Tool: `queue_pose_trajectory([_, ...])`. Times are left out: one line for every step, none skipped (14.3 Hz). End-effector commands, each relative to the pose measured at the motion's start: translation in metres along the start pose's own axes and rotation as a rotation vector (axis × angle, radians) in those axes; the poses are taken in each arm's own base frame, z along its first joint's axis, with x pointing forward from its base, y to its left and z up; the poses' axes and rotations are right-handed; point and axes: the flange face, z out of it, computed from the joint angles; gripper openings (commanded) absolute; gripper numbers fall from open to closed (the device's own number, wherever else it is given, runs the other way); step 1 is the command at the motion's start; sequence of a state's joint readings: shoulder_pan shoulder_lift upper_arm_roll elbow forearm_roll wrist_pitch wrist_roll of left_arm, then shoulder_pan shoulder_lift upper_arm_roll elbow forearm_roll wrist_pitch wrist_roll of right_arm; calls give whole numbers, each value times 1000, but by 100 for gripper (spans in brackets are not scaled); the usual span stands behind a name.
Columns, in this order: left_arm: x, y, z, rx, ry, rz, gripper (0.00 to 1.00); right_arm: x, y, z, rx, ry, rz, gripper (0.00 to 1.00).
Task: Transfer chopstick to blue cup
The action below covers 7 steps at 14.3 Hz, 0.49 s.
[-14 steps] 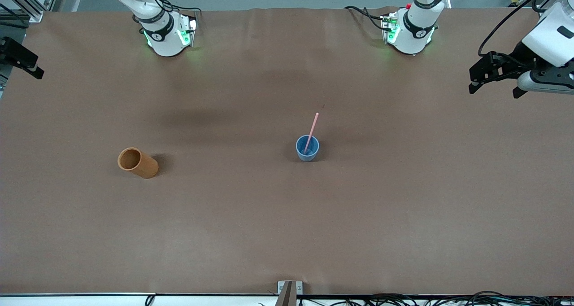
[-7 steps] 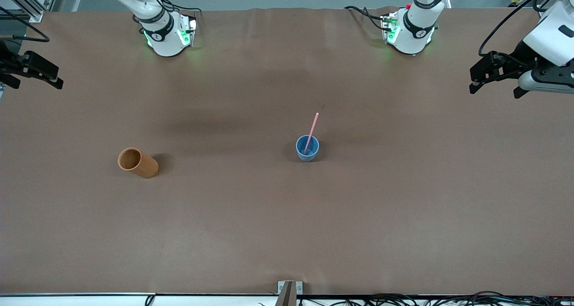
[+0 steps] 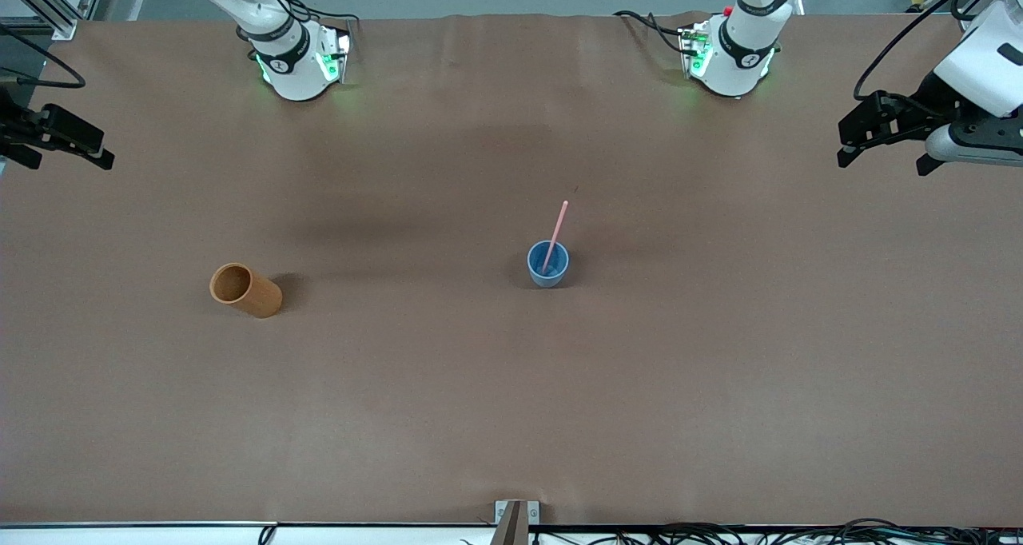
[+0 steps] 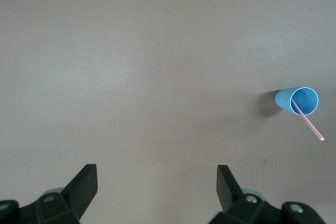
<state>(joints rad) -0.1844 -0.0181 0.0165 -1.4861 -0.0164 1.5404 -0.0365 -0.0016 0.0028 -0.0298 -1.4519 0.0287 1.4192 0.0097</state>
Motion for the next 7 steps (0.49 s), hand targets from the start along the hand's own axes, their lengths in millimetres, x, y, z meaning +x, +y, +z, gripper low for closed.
queue_pose_trajectory([4, 2, -6, -18, 11, -12, 100, -3, 1, -3, 5, 11, -10, 100])
queue_pose_trajectory([4, 2, -6, -18, 11, -12, 100, -4, 3, -5, 4, 10, -5, 100])
queue_pose_trajectory([4, 2, -5, -18, 11, -12, 100, -4, 4, -6, 3, 11, 1, 100])
queue_pose_trajectory([4, 2, -5, -18, 11, -12, 100, -4, 4, -6, 4, 13, 4, 100])
queue_pose_trajectory([4, 2, -5, -18, 11, -12, 100, -4, 3, -5, 3, 10, 0, 100])
queue_pose_trajectory([4, 2, -5, -18, 11, -12, 100, -4, 3, -5, 6, 7, -1, 100])
queue_pose_trajectory([4, 2, -5, -17, 10, -12, 100, -4, 2, -4, 4, 5, 1, 100])
